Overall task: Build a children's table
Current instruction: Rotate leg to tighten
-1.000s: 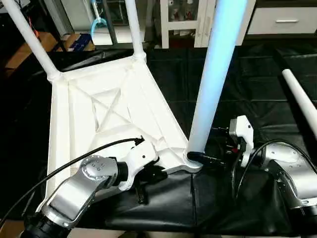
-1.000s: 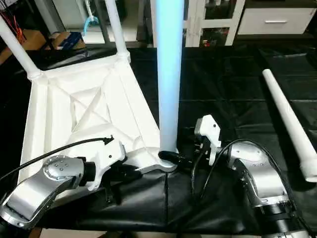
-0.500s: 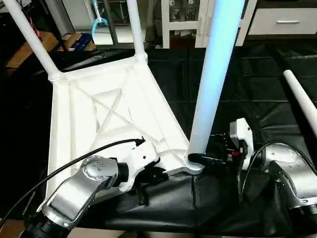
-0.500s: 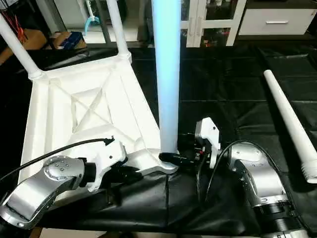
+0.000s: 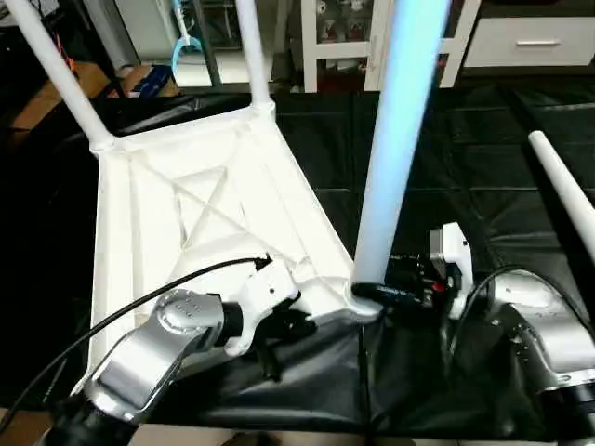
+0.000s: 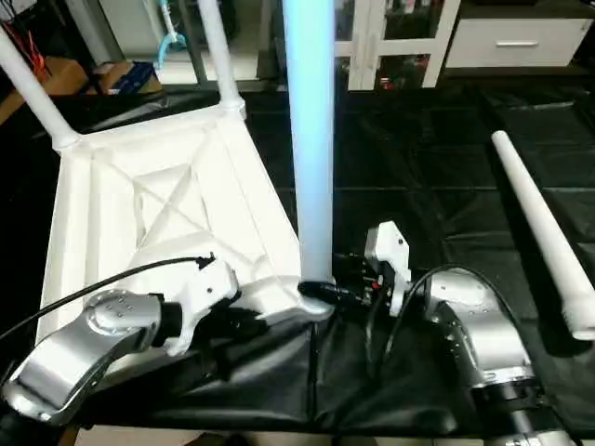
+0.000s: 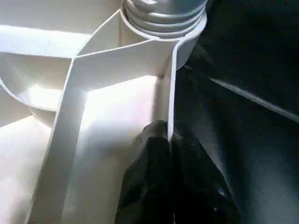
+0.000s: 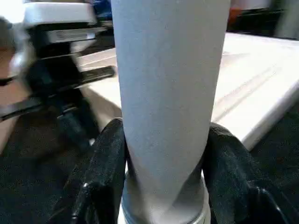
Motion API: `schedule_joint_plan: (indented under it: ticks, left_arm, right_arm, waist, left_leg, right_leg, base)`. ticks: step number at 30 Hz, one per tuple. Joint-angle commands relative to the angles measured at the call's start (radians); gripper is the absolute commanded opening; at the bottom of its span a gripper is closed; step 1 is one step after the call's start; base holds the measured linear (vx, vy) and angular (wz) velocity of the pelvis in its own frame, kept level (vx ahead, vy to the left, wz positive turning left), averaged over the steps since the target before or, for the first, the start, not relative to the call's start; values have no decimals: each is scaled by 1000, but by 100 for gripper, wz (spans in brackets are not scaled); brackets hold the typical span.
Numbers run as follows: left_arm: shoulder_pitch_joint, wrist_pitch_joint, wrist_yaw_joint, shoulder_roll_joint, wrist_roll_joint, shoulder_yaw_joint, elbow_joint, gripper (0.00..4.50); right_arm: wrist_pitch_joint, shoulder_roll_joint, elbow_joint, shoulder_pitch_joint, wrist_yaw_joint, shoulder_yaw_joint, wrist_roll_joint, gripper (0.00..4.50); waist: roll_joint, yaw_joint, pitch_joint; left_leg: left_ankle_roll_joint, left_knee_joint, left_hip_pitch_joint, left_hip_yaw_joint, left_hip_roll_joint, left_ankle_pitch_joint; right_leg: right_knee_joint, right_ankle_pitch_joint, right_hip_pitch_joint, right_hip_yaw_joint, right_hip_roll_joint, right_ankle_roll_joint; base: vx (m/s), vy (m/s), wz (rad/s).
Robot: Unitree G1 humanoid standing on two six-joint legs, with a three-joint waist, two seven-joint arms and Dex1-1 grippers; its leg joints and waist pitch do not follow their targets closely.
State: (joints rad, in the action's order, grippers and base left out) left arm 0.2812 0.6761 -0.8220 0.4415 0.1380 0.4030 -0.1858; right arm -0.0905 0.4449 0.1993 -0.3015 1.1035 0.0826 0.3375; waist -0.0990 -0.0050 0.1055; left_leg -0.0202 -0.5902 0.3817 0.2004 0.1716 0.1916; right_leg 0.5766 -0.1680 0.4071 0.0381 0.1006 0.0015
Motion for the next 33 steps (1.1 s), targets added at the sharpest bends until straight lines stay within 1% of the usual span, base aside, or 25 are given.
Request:
schedule_joint_plan:
  ticks: [1, 5, 7, 8, 10, 14, 15, 16, 17, 18, 19, 20, 21, 22, 23, 24, 25, 26, 27, 28, 29, 30, 31, 32, 33]
  left_arm:
    - [-21, 19, 15, -23, -12, 45, 63, 0]
    - [14, 10, 72, -79, -32, 38, 114, 0]
    - [62, 36, 185, -160, -62, 8, 190, 0]
    - [64, 37, 189, -163, -63, 7, 193, 0]
    - [94, 39, 258, -215, -76, -19, 244, 0]
    - [158, -2, 352, -308, -88, -60, 335, 0]
    - [159, -3, 352, -309, -88, -60, 336, 0]
    - [173, -19, 360, -322, -92, -63, 355, 0]
    - [176, -24, 358, -322, -94, -61, 357, 0]
    - [176, -26, 355, -321, -97, -61, 357, 0]
    - [174, -29, 353, -318, -101, -60, 357, 0]
    - [173, -30, 351, -316, -104, -60, 358, 0]
    - [168, -36, 339, -304, -108, -53, 353, 0]
    - [167, -39, 335, -301, -108, -51, 351, 0]
    - [164, -43, 329, -296, -109, -48, 349, 0]
    - [153, -57, 301, -274, -106, -34, 335, 0]
    - [148, -63, 287, -264, -104, -28, 328, 0]
    - [143, -62, 274, -256, -101, -23, 320, 0]
    - [136, -61, 255, -244, -96, -16, 309, 0]
    - [127, -59, 234, -230, -91, -8, 295, 0]
    - [100, -65, 158, -175, -82, 19, 245, 0]
    - [89, -65, 135, -156, -78, 24, 227, 0]
    - [79, -64, 118, -139, -74, 27, 211, 0]
    - [74, -64, 109, -130, -71, 29, 203, 0]
    - [65, -63, 95, -115, -67, 29, 189, 0]
  right_arm:
    - [-17, -20, 32, -4, -115, -12, -59, 192]
    - [-40, -68, 47, 1, -250, 2, -117, 191]
    - [-78, -139, 58, -3, -514, 2, -242, 190]
    - [-80, -142, 58, -3, -523, 1, -245, 190]
    - [-102, -187, 70, -11, -665, -16, -291, 190]
    - [-115, -257, 94, -25, -817, -31, -323, 189]
    - [-115, -258, 94, -25, -818, -31, -323, 189]
    - [-110, -270, 91, -25, -837, -31, -327, 189]
    - [-100, -274, 87, -26, -830, -31, -321, 189]
    - [-88, -279, 80, -26, -832, -33, -321, 189]
    - [-74, -285, 72, -26, -826, -32, -312, 189]
    - [-66, -290, 66, -26, -823, -31, -305, 189]
    - [-52, -291, 50, -24, -798, -24, -291, 189]
    - [-48, -290, 45, -23, -789, -22, -285, 189]
    - [-41, -289, 38, -21, -775, -18, -276, 224]
    - [-21, -289, 11, -15, -734, -16, -241, 245]
    - [-16, -289, 2, -14, -728, -18, -231, 259]
    - [-15, -284, -1, -15, -722, -18, -229, 262]
    - [-14, -277, -5, -16, -713, -17, -225, 268]
    - [-14, -268, -9, -18, -703, -16, -223, 280]
    - [-30, -242, -16, -26, -632, -31, -176, 292]
    - [-38, -231, -19, -29, -601, -39, -154, 301]
    - [-48, -218, -25, -31, -564, -42, -134, 306]
    - [-53, -212, -28, -31, -546, -43, -124, 306]
    - [-62, -200, -34, -32, -513, -43, -108, 320]
  waist:
    - [19, -3, -44]
    - [22, -13, -36]
    - [15, -23, -23]
    - [17, -28, -19]
    - [16, -41, -18]
    - [-3, -62, -12]
    - [-3, -65, -8]
    - [-16, -47, -4]
    - [-17, -40, -1]
    - [1, -31, 1]
    - [35, -33, 5]
    - [31, -40, 0]
    - [18, -45, 7]
    - [-2, -47, 11]
    - [-12, -59, 6]
    - [-37, -43, 15]
    - [-49, -19, 11]
    - [-24, -24, 16]
    - [30, -19, 5]
    - [38, -13, 2]
    - [33, -7, -4]
    - [14, 7, -5]
    - [17, -2, -16]
    - [-7, 4, -25]
    - [-16, 3, -26]
  left_leg:
    - [33, 89, -16, -30, 47, 338]
    - [3, 94, -22, -36, 44, 423]
    - [-26, 97, -22, -43, 39, 484]
    - [-36, 99, -24, -43, 37, 505]
    - [-52, 102, -27, -60, 30, 582]
    - [-56, 129, -51, -78, 34, 743]
    - [-54, 143, -46, -79, 39, 778]
    - [-65, 203, -21, -72, 76, 855]
    - [-73, 220, -18, -62, 80, 874]
    - [-72, 213, -35, -35, 64, 848]
    - [-47, 80, -136, -14, -5, 693]
    - [-23, 8, -163, -24, -27, 552]
    - [24, 36, -70, -51, -16, 388]
    - [11, 100, -23, -73, 24, 462]
    - [-8, 118, -13, -92, 44, 548]
    - [-46, 185, 2, -110, 87, 771]
    - [-93, 229, -12, -86, 100, 897]
    - [-86, 222, -36, -70, 89, 881]
    - [-66, 115, -97, -49, 13, 671]
    - [5, 33, -92, -47, -15, 362]
    - [40, 48, -48, -60, -5, 234]
    - [47, 88, 1, -77, 20, 147]
    - [54, 93, 11, -74, 28, 104]
    - [57, 91, -1, -75, 34, 87]
    - [70, 92, -12, -64, 42, 138]
  right_leg:
    - [-79, -433, -28, -23, 37, -191]
    - [-94, -564, -16, -23, 38, -138]
    - [-103, -666, -7, -17, 36, -90]
    - [-110, -698, -2, -13, 33, -74]
    - [-124, -778, -9, 8, 35, -16]
    - [-148, -673, -19, 58, 13, -5]
    - [-144, -632, -31, 70, 6, -2]
    - [-45, -406, -81, 52, 10, -45]
    - [-20, -351, -81, 47, 6, -61]
    - [-42, -406, -52, 36, -1, -64]
    - [-202, -783, 58, 61, 16, 3]
    - [-233, -891, 69, 63, 68, 16]
    - [-211, -915, -26, 63, 99, 32]
    - [-172, -777, -77, 99, 70, 48]
    - [-137, -654, -96, 106, 60, 45]
    - [-30, -394, -118, 80, 39, -1]
    - [30, -178, -95, 61, 21, -75]
    - [15, -184, -67, 42, 15, -80]
    - [-112, -543, 2, 9, 43, -66]
    - [-167, -877, 7, -7, 98, -34]
    - [-153, -884, -32, -28, 116, -38]
    - [-120, -785, -60, -12, 100, -54]
    - [-92, -562, -57, -3, 67, -88]
    - [-77, -444, -55, -1, 59, -123]
    - [-73, -308, -41, -5, 49, -179]
  base:
    - [0, 0, 0]
    - [0, 0, 0]
    - [0, 0, 0]
    - [-59, 11, -10]
    - [-67, 22, -16]
    - [-64, 42, -8]
    - [0, 0, 0]
    - [0, 0, 0]
    - [-66, 6, 14]
    - [-25, -55, 25]
    - [-25, -55, 25]
    - [0, 0, 0]
    - [62, 60, -33]
    - [62, 60, -33]
    - [53, 63, -36]
    - [0, 0, 0]
    - [0, 0, 0]
    - [35, -72, 34]
    - [66, -115, 26]
    - [66, -115, 26]
    - [83, -67, -13]
    - [96, -15, -29]
    - [96, -15, -29]
    - [0, 0, 0]
    - [0, 0, 0]
